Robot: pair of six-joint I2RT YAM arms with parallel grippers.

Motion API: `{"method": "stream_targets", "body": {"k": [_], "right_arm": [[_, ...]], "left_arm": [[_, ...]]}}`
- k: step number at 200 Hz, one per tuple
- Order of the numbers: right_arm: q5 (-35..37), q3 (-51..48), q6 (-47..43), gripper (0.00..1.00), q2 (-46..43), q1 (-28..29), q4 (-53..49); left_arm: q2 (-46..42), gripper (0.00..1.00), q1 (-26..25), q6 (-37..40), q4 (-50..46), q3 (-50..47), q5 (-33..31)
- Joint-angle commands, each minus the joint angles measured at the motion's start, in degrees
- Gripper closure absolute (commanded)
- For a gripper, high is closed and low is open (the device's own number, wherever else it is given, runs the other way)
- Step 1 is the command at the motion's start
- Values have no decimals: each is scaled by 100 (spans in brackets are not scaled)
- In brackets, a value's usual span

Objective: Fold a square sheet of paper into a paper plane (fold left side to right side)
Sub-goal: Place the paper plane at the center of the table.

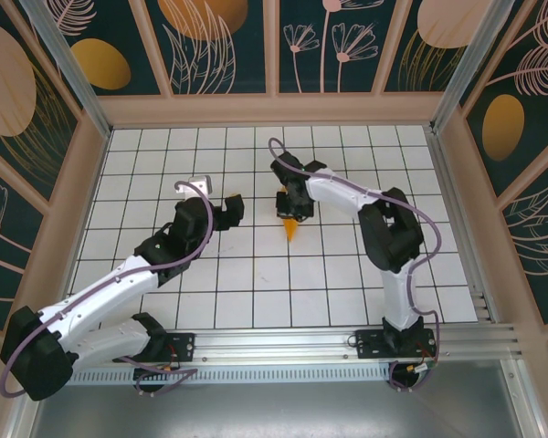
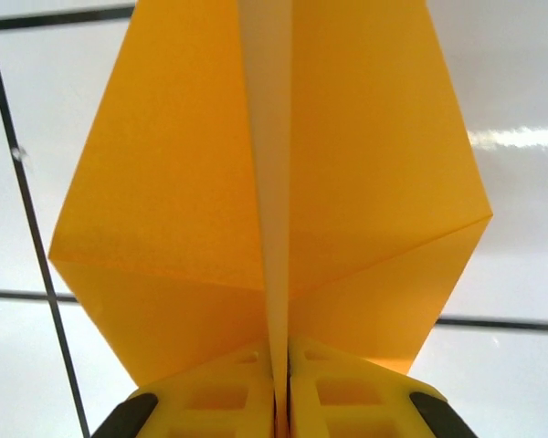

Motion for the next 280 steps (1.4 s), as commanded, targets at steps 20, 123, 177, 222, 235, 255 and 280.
{"method": "stream_targets", "body": {"k": [20, 123, 177, 222, 235, 255, 280], "right_arm": [[97, 1048, 65, 88, 782, 107, -767], [204, 1400, -98, 79, 1402, 160, -896], [228, 1415, -173, 75, 1457, 190, -964], [457, 1666, -213, 73, 1362, 247, -1227], [466, 1714, -230, 71, 1322, 256, -1271], [508, 1777, -230, 70, 1248, 280, -1342], [529, 1850, -244, 68, 1181, 315, -1445]], "left_arm": [[-125, 1, -14, 242, 30, -81, -108], [-108, 2, -16, 323, -61, -56, -134], [-89, 2, -15, 341, -85, -29, -161], [-90, 2, -14, 357, -132, -2, -217], [-90, 1, -15, 366, -145, 6, -219], [-95, 2, -21, 376, -205, 40, -246], [-141, 2, -19, 393, -273, 55, -288]]}}
